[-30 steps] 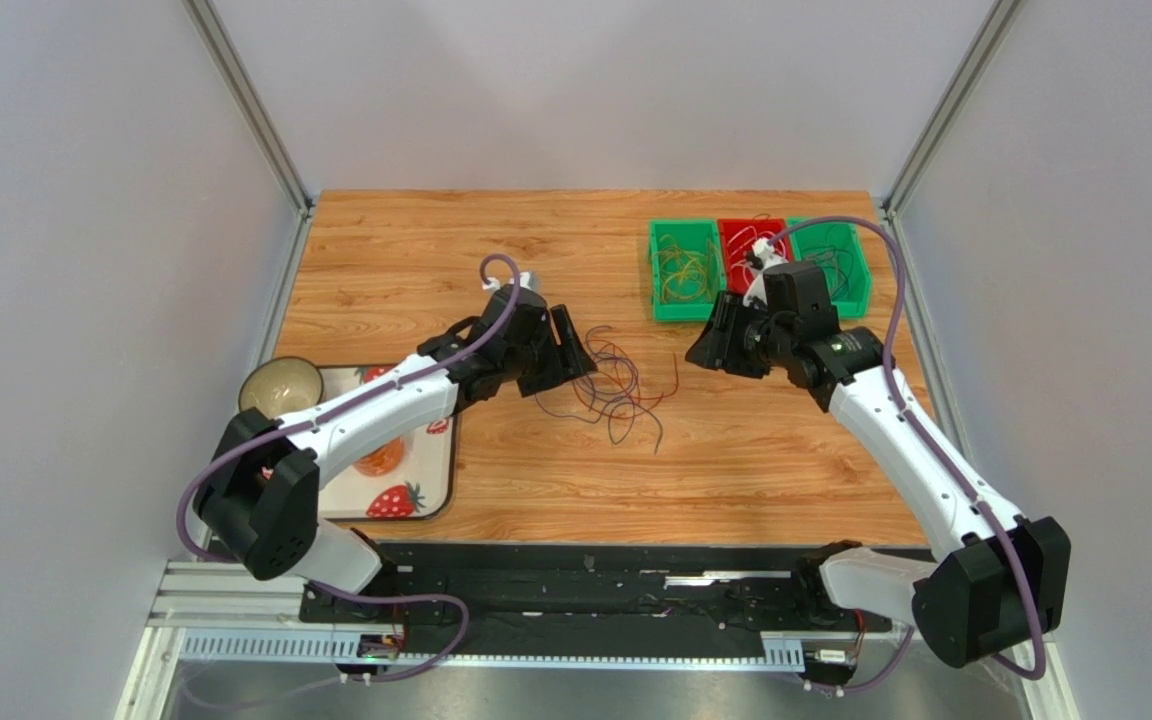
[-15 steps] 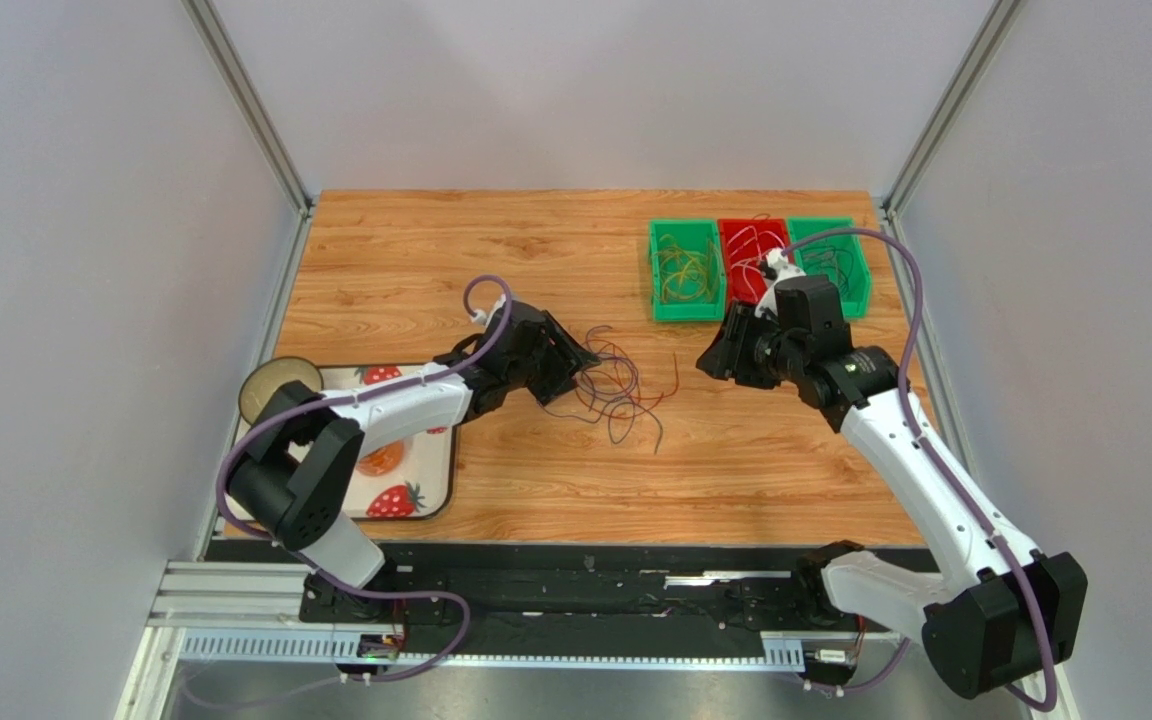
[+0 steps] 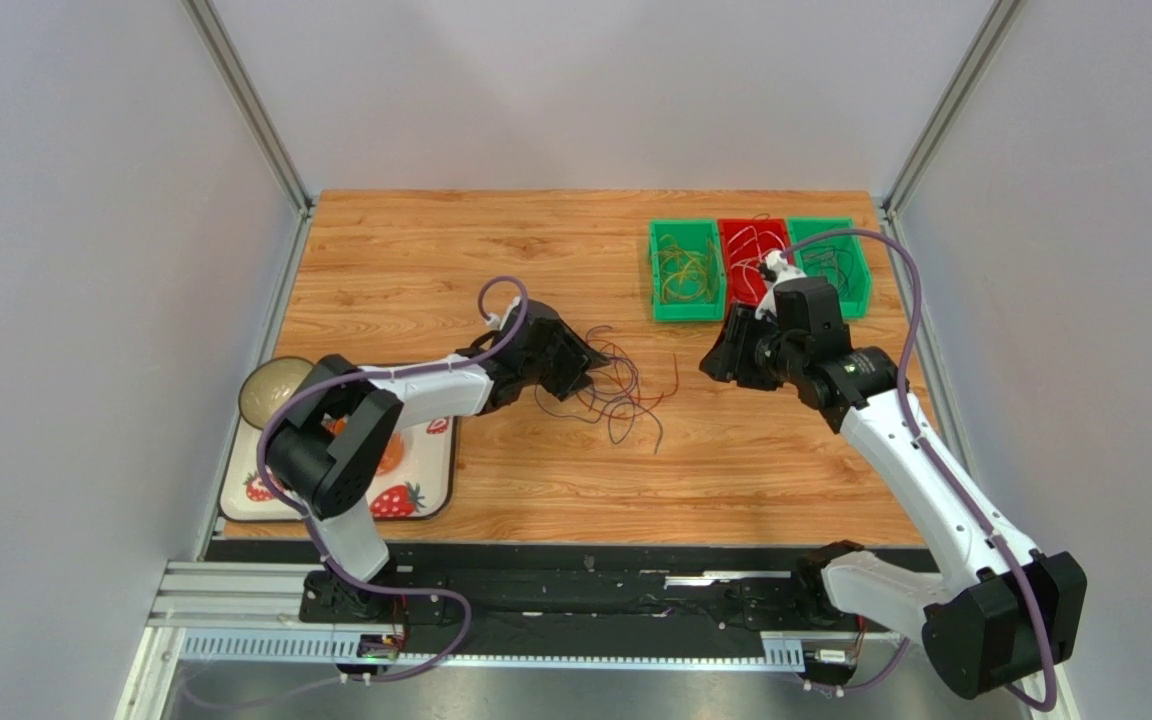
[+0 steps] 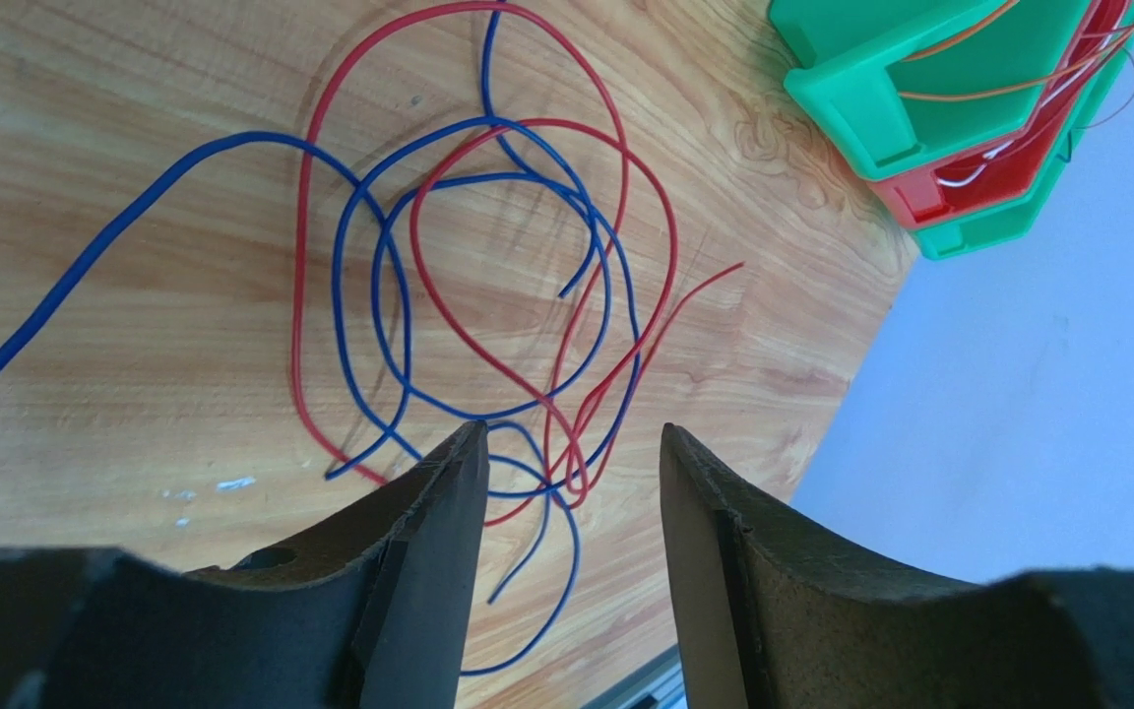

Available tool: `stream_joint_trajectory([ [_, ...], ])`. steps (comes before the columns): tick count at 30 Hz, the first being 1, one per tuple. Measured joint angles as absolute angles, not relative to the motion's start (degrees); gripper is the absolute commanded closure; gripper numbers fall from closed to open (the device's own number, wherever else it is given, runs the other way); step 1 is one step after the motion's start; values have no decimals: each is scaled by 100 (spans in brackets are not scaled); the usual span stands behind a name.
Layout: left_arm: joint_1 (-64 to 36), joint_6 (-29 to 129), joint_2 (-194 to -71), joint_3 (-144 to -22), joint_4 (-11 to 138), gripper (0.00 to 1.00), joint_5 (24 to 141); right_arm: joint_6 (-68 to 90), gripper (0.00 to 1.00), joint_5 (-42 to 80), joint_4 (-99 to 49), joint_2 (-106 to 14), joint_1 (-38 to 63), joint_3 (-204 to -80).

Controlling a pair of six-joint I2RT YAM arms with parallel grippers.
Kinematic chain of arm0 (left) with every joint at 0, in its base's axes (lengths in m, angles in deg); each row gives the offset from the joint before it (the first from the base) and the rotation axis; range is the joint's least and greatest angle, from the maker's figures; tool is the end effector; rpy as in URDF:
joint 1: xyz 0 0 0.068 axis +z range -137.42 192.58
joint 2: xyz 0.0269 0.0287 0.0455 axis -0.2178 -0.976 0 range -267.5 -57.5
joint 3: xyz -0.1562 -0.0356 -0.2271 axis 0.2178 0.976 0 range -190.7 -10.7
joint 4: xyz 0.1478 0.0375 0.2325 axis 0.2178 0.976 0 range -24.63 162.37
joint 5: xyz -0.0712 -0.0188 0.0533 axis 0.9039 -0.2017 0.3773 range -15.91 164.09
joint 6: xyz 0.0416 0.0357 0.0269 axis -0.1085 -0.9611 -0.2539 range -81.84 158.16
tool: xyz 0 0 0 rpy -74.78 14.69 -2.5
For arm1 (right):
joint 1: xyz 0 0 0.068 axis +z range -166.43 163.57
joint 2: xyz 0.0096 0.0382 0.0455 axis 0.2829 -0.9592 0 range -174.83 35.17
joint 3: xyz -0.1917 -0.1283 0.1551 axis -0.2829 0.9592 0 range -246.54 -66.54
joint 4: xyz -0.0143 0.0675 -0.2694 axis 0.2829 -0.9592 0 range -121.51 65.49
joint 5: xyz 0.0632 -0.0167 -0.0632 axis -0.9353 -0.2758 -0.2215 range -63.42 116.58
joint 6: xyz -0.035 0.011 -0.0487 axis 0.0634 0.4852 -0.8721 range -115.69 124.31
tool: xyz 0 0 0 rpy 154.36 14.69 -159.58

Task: Untangle the cables
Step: Untie the cable.

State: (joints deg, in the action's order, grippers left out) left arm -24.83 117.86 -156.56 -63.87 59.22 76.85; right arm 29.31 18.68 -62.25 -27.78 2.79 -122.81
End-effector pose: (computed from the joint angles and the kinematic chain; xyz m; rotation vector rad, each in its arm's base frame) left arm 0.3007 -0.2327 0.1560 -0.8847 2.3665 -1.0428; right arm 0.2345 0.0884 0.2989 0.0513 2.4014 0.5334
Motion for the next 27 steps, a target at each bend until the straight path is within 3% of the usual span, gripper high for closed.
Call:
stream_joint_trajectory([
  [8, -2485, 11909, -16006, -6564, 5876, 56, 7734, 2841, 55, 1956, -6362, -2778, 279, -12281],
  [10, -2483, 11913, -16050, -6566, 5911, 67, 7749, 2830, 55, 1964, -6373, -2778, 279, -12281],
  [11, -2485, 11917, -16061, -6584, 5948, 81, 7751, 2826, 55, 1967, -6373, -2778, 279, -12281],
  [14, -2483, 11922, -16107, -6706, 6002, 100, 7766, 2823, 55, 1969, -6373, -2778, 279, -12281],
  [27, -2485, 11404, -15958, -7110, 6429, 100, 7736, 2826, 55, 1991, -6463, -2739, 279, -12281],
])
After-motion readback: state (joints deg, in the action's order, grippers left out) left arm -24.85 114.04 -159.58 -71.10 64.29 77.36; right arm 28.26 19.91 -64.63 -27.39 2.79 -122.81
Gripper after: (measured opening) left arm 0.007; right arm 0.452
